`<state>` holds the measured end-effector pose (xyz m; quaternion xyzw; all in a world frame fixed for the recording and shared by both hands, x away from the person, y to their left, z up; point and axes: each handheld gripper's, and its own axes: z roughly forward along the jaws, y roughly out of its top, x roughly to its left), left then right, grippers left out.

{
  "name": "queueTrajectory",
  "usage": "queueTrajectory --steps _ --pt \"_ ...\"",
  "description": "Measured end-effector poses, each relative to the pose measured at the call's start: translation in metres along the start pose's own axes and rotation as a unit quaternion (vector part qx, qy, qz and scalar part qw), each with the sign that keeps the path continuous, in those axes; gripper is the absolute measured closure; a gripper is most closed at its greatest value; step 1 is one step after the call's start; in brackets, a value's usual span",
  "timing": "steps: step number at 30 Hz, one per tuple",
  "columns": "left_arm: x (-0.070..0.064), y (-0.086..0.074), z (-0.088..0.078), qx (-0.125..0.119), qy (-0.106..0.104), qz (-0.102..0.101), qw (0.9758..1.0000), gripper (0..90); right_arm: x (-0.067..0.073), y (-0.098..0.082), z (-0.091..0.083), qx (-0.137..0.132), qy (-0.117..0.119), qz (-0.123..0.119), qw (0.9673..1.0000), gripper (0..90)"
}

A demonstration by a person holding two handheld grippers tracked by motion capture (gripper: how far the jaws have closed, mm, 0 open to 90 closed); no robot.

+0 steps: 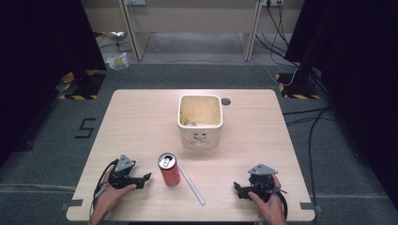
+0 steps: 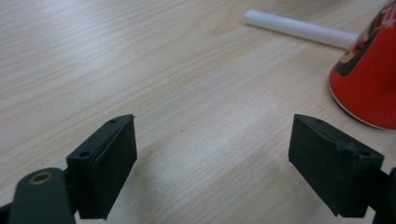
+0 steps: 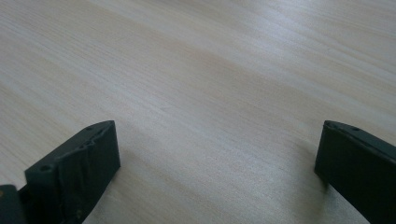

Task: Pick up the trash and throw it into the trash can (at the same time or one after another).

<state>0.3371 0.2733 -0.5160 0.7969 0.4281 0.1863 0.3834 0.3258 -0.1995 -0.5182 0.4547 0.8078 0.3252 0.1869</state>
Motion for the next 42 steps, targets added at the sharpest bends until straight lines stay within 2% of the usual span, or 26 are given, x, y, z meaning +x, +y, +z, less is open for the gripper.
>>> queueTrajectory --steps 7,9,12,18,23,27,34,42 --pt "-0.007 0.002 -0.009 -0.015 -0.016 -0.002 0.9998 14.9 0.000 0.000 0.000 0.000 0.000 0.000 1.0000 0.1" --pt "-0.012 0.004 -0.015 -0.023 -0.032 -0.008 0.9992 14.9 0.000 0.000 0.000 0.000 0.000 0.000 1.0000 0.1" --pt "-0.017 0.007 -0.019 -0.026 -0.035 0.001 0.9991 14.9 0.000 0.000 0.000 0.000 0.000 0.000 1.0000 0.1" --pt "-0.030 0.013 -0.026 -0.032 -0.055 0.013 0.9979 14.8 0.000 0.000 0.000 0.000 0.000 0.000 1.0000 0.1" --pt "-0.038 0.014 -0.026 -0.031 -0.070 0.018 0.9969 14.8 0.000 0.000 0.000 0.000 0.000 0.000 1.0000 0.1" --pt "-0.047 0.018 -0.027 -0.039 -0.083 0.025 0.9955 14.8 0.000 0.000 0.000 0.000 0.000 0.000 1.0000 0.1" --pt "-0.059 0.028 -0.028 -0.056 -0.094 0.041 0.9932 14.9 0.000 0.000 0.000 0.000 0.000 0.000 1.0000 0.2" --pt "-0.066 0.034 -0.023 -0.060 -0.101 0.048 0.9919 15.2 0.000 0.000 0.000 0.000 -0.001 -0.001 1.0000 0.2"
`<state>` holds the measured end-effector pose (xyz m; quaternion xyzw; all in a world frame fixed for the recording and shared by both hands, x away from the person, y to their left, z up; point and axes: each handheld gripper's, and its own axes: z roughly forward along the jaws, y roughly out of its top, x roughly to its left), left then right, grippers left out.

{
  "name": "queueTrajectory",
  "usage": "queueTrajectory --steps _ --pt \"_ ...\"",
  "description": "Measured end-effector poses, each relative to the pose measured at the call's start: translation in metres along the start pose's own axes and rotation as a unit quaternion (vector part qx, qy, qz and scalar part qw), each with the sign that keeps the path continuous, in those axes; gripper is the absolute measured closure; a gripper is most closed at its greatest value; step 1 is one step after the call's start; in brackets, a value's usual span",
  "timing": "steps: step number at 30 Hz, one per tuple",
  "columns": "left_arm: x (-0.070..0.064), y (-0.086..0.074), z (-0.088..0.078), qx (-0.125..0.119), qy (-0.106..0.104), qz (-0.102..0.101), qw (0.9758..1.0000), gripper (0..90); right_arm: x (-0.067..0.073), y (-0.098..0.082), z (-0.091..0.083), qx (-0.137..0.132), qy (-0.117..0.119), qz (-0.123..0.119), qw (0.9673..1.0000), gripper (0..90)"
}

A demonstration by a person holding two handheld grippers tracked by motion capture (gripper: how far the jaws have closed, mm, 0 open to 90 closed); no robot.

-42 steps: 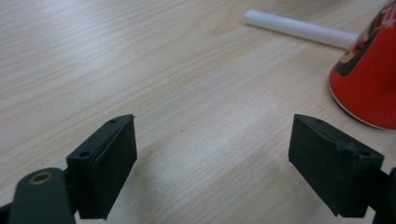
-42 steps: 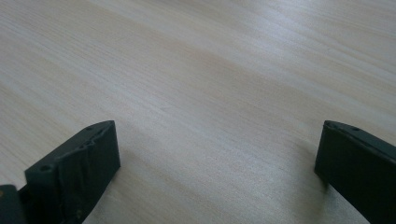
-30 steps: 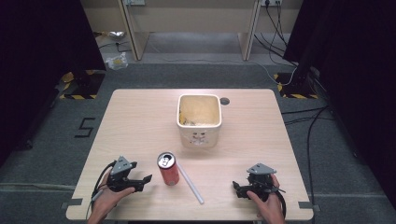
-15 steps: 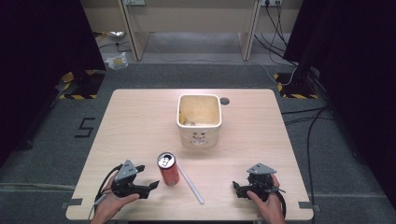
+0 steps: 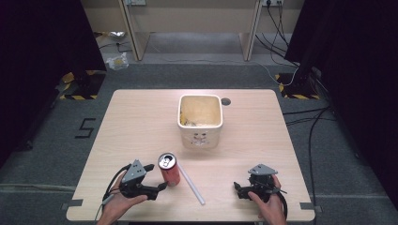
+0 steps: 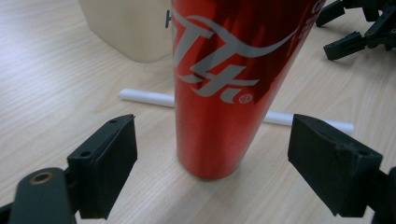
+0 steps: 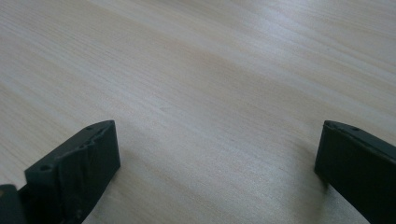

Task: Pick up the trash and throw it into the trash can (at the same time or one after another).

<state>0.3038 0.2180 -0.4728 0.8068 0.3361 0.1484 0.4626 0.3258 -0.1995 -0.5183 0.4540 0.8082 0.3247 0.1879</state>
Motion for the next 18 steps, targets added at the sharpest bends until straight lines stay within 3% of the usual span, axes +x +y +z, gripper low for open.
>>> queueTrajectory --steps 18 --pt "-0.005 0.007 0.017 -0.005 0.000 0.008 1.0000 16.0 0.000 0.000 0.000 0.000 0.000 0.000 1.0000 0.2"
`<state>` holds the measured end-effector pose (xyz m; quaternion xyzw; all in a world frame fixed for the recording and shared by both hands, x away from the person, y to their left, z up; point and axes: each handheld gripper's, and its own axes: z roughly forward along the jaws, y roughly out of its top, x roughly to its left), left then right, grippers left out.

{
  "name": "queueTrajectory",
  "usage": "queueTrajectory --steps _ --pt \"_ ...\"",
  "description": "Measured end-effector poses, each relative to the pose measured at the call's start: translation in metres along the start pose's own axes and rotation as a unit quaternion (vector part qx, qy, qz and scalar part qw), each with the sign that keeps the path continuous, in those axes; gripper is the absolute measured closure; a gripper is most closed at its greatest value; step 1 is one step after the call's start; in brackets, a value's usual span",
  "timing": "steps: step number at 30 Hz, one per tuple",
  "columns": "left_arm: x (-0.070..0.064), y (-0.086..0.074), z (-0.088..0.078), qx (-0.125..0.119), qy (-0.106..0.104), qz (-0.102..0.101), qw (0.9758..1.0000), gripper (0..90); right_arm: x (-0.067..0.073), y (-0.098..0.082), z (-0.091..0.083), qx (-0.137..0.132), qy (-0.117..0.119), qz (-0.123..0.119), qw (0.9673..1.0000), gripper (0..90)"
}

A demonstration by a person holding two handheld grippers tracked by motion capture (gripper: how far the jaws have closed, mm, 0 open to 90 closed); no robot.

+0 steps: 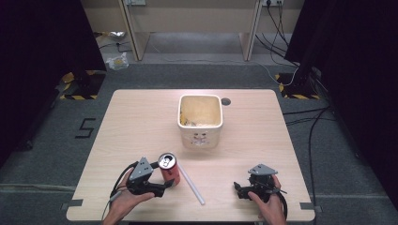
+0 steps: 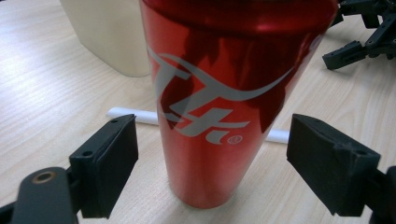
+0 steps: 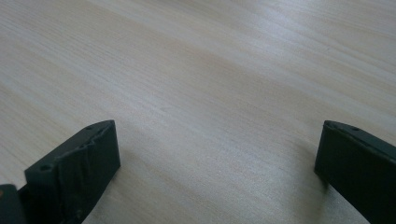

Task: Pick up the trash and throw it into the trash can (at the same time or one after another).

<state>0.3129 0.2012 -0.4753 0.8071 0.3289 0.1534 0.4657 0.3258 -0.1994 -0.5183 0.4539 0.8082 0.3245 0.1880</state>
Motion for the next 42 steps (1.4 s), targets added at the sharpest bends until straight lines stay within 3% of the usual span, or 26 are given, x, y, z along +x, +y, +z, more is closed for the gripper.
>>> queueTrajectory --steps 15,20,29,42 --pt "0.002 -0.008 0.016 0.004 -0.004 -0.008 0.9999 23.3 0.000 0.000 0.000 0.000 0.000 0.000 1.0000 0.2" --pt "0.002 -0.009 0.016 0.002 -0.006 -0.006 1.0000 32.3 0.000 0.000 0.000 0.000 0.000 0.000 1.0000 0.2" --pt "0.003 0.003 0.005 0.000 -0.004 0.006 1.0000 33.6 0.000 0.000 0.000 0.000 0.000 0.000 1.0000 0.2" --pt "0.009 0.017 -0.004 0.003 -0.001 0.006 1.0000 33.8 0.000 0.000 0.000 0.000 0.000 0.000 1.0000 0.2"
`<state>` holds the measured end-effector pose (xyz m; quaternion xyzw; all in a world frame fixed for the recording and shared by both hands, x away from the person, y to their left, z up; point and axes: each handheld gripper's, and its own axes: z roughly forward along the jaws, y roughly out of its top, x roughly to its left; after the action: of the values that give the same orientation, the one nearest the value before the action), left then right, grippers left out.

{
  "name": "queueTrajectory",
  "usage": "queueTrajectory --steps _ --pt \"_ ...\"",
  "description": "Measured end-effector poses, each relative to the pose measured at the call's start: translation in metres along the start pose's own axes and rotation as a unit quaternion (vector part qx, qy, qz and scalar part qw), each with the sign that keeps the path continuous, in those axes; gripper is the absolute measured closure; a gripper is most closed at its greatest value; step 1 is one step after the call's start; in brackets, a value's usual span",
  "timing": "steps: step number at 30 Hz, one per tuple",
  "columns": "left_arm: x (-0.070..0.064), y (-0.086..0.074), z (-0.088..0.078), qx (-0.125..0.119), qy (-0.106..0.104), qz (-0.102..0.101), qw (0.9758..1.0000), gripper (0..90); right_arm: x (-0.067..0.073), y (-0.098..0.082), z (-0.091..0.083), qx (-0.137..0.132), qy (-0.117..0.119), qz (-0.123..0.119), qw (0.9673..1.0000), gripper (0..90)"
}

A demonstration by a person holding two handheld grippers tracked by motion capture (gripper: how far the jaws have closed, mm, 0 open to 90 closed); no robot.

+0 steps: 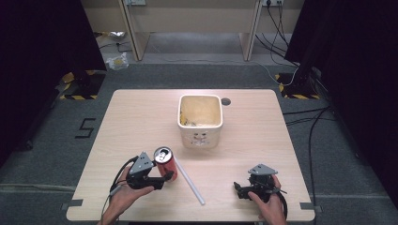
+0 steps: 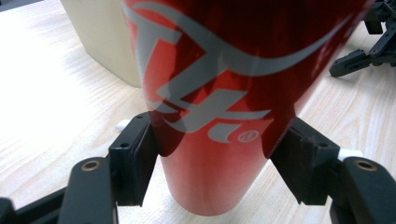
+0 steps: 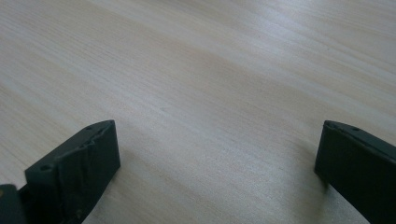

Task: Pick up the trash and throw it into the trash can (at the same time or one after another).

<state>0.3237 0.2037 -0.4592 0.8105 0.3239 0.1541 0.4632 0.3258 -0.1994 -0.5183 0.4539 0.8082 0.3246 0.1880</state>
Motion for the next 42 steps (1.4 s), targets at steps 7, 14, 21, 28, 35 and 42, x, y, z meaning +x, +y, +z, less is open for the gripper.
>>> queueTrajectory --steps 7,14,21,28,35,42 --pt "0.005 0.009 -0.003 -0.004 -0.002 -0.002 1.0000 33.8 0.000 0.000 0.000 0.000 0.000 0.000 1.0000 0.2" --pt "0.009 0.021 -0.005 -0.006 -0.006 -0.002 1.0000 33.8 0.000 0.000 0.000 0.000 0.000 0.000 1.0000 0.2" --pt "0.016 0.030 -0.008 -0.012 -0.002 -0.004 0.9999 33.8 0.000 0.000 0.000 0.000 0.000 0.000 1.0000 0.2" --pt "0.024 0.037 -0.011 -0.018 -0.007 -0.012 0.9997 33.8 0.000 0.000 0.000 0.000 0.000 0.000 1.0000 0.2" --pt "0.028 0.049 -0.011 -0.024 -0.009 -0.013 0.9996 33.8 0.000 0.000 0.000 0.000 0.000 0.000 1.0000 0.2" --pt "0.029 0.058 -0.010 -0.022 -0.012 -0.006 0.9997 33.8 0.000 0.000 0.000 0.000 0.000 0.001 1.0000 0.2"
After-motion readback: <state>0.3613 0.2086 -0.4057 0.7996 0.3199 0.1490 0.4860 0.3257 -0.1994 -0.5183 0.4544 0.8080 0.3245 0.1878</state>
